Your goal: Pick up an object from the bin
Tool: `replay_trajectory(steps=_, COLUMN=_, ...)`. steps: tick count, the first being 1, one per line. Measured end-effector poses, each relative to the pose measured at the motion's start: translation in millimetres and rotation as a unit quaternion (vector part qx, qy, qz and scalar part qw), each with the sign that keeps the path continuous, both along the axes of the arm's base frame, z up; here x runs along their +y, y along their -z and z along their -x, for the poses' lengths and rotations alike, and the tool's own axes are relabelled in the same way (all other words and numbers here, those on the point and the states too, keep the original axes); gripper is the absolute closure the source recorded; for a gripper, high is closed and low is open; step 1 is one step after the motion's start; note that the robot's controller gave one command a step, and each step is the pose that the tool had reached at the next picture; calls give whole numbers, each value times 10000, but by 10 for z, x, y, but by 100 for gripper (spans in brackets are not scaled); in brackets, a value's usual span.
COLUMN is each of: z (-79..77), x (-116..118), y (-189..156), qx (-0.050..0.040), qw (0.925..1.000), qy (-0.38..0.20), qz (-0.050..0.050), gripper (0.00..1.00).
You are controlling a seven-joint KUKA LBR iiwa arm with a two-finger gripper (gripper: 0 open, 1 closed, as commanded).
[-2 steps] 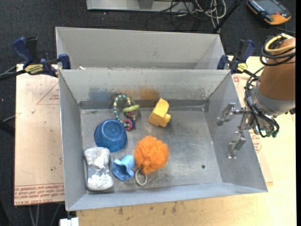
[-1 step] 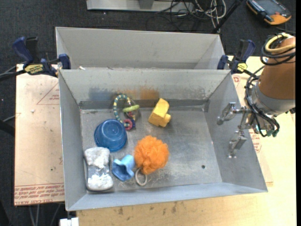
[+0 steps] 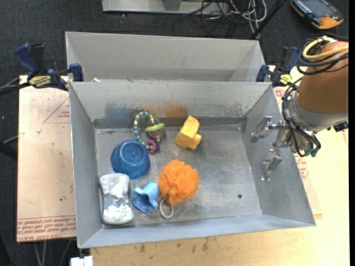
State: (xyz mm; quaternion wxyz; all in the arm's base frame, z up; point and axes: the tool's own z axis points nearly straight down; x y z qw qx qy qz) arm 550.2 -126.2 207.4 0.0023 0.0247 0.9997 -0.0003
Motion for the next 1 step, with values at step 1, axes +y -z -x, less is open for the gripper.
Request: replay_trajectory(steps=1, z=-123, x=204, y=519, qx=-21, qw=9986, qy=534, qz=-5, gripper=0)
